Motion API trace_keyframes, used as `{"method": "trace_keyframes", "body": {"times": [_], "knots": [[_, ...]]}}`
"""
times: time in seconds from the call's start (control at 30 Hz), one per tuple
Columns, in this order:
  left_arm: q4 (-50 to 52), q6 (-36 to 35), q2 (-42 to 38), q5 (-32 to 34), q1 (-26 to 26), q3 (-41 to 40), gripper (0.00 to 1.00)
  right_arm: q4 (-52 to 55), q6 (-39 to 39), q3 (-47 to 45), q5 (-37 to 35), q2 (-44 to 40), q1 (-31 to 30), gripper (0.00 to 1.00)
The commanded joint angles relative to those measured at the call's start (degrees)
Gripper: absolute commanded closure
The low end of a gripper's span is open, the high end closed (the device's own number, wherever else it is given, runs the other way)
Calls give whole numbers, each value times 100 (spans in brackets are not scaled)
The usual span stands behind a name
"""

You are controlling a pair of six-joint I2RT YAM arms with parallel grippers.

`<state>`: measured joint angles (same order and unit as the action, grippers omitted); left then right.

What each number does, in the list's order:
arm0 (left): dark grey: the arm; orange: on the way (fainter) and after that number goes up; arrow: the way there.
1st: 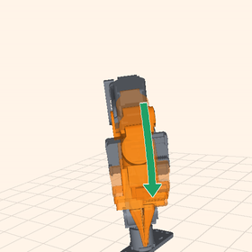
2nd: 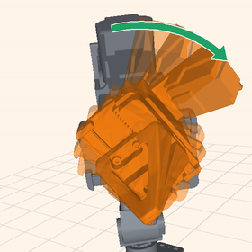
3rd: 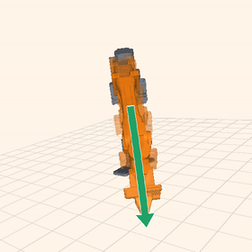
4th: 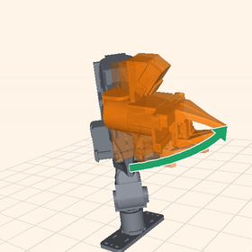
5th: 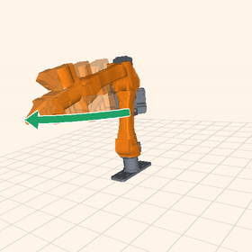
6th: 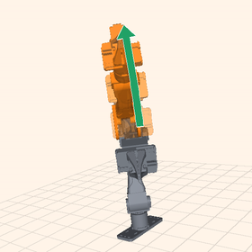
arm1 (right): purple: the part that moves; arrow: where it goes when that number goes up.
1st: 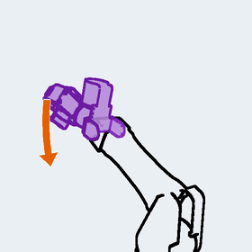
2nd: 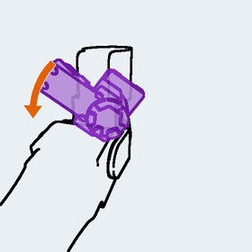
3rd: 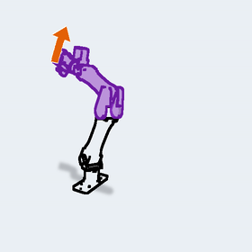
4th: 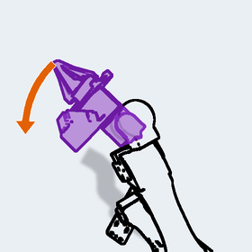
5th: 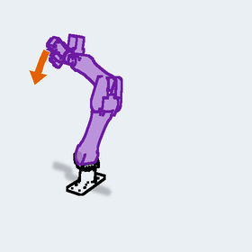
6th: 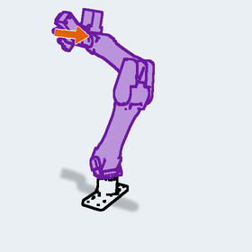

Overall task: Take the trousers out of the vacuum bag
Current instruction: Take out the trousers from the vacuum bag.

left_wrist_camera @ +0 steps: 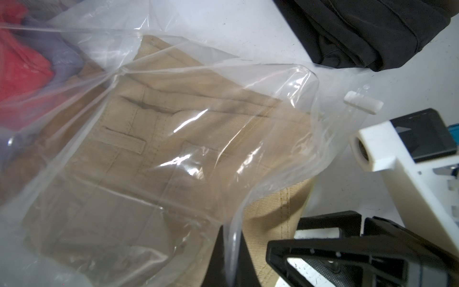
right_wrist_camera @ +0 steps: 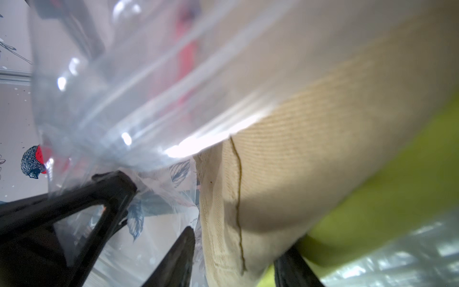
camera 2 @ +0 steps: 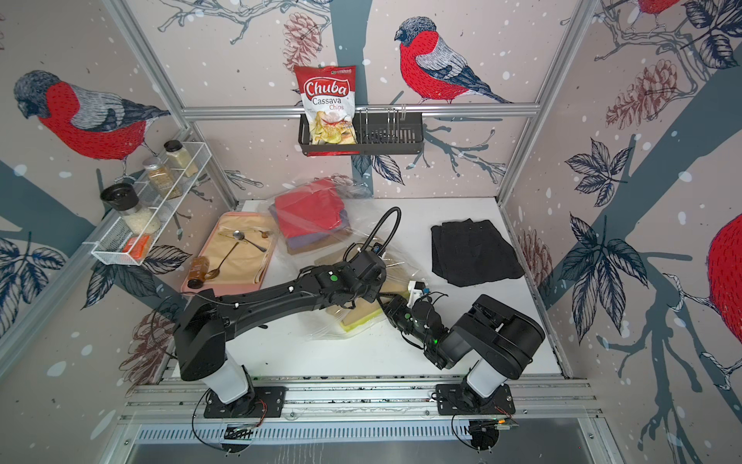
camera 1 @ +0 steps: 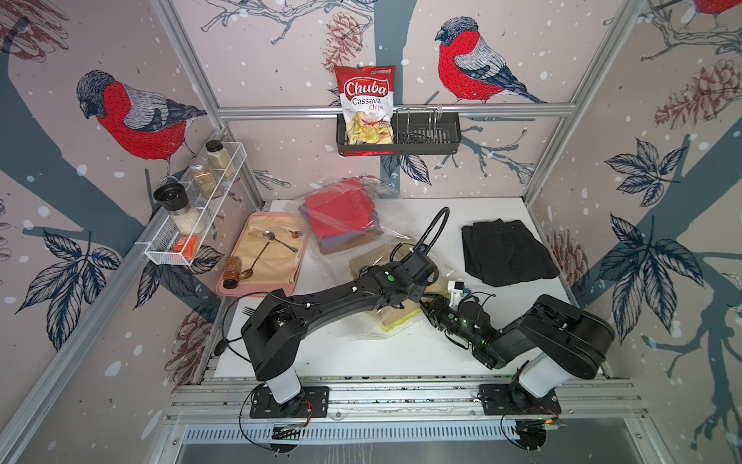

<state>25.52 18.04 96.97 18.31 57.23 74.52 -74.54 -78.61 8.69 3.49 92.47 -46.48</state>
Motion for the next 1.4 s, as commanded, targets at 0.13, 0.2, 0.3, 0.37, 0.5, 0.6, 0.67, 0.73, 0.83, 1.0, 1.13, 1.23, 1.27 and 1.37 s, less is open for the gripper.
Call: {"method": "trace_keyframes", "body": {"times": [0.13,0.2,0.3,0.37,0.5,0.6,0.67,0.73,0.83,1.0,1.13,1.23,1.27,1.37], "knots": [[-188,2,-22,-55,-6,54,95,-410,-146,201,-116,220,59,51],[-184,0,-11,-46,-17,61,95,-416,-137,303,-64,306,77,54],[-179,6,-7,-26,-11,71,95,-525,-127,369,-6,379,89,65],[-170,5,-7,-20,-24,60,95,-526,-73,375,20,350,87,73],[-230,-10,15,-53,-75,19,95,-531,154,340,99,120,72,86],[-279,6,39,-99,-114,8,96,-365,376,336,159,-190,69,93],[-310,4,33,-108,-125,17,96,-228,526,327,204,-405,69,95],[-319,5,32,-114,-140,33,96,-106,632,305,257,-624,62,97],[-314,4,46,-112,-171,47,96,61,756,262,308,-925,30,98],[-316,16,28,-160,-212,62,96,611,860,147,180,-1513,-163,99],[-324,19,35,-164,-239,90,96,965,789,-132,-90,-2116,-406,99],[-310,11,80,-178,-248,122,96,1501,751,-290,-358,-2730,-631,99],[-319,7,93,-195,-248,130,96,1809,746,-319,-495,-2977,-724,99],[-325,29,135,-228,-263,156,96,2829,654,-409,-959,-3679,-923,98]]}}
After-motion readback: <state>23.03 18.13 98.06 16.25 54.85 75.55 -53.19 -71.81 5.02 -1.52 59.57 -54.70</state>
